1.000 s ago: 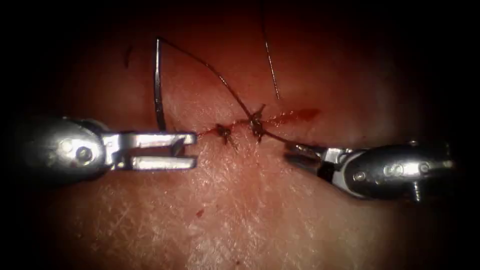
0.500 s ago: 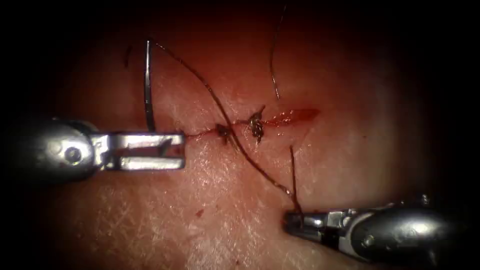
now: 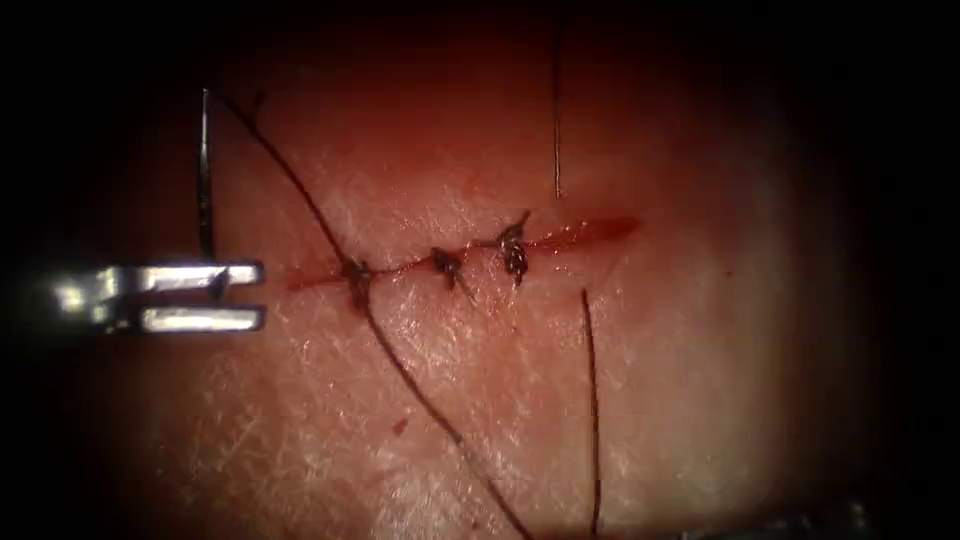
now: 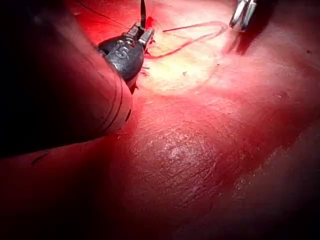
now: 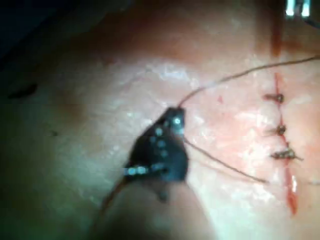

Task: Wound Closure

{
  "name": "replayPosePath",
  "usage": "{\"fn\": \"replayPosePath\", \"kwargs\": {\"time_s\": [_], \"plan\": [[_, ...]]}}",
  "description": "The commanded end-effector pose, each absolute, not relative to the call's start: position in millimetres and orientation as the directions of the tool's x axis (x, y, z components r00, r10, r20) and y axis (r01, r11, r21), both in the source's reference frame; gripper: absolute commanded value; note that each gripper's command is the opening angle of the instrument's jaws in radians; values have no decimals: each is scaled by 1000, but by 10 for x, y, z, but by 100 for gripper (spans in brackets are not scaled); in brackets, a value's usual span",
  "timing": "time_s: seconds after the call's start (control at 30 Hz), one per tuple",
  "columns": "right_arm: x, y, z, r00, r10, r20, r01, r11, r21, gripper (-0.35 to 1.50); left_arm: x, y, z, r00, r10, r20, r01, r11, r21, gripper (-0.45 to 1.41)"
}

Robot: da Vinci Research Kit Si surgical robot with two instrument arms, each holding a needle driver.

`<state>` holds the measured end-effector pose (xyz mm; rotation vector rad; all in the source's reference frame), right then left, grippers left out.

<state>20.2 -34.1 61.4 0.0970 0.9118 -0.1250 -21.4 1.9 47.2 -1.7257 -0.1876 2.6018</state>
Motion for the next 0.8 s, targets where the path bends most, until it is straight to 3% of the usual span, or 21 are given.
{"fn": "replayPosePath", "kwargs": {"time_s": [0.03,0.3,0.43,0.8], "plan": [[201,-342,621,620,-60,-782,108,994,9,121,-222,17,483,-393,78,-916,50,-993,-106,-45],[155,-293,645,548,25,-836,-119,992,-48,130,-217,20,492,-401,97,-911,47,-991,-126,-45],[151,-276,661,544,49,-838,-180,982,-59,130,-216,20,494,-403,98,-910,45,-991,-126,-45],[181,-269,715,556,-132,-821,-82,974,-212,115,-224,15,496,-409,103,-906,37,-991,-129,-45]]}}
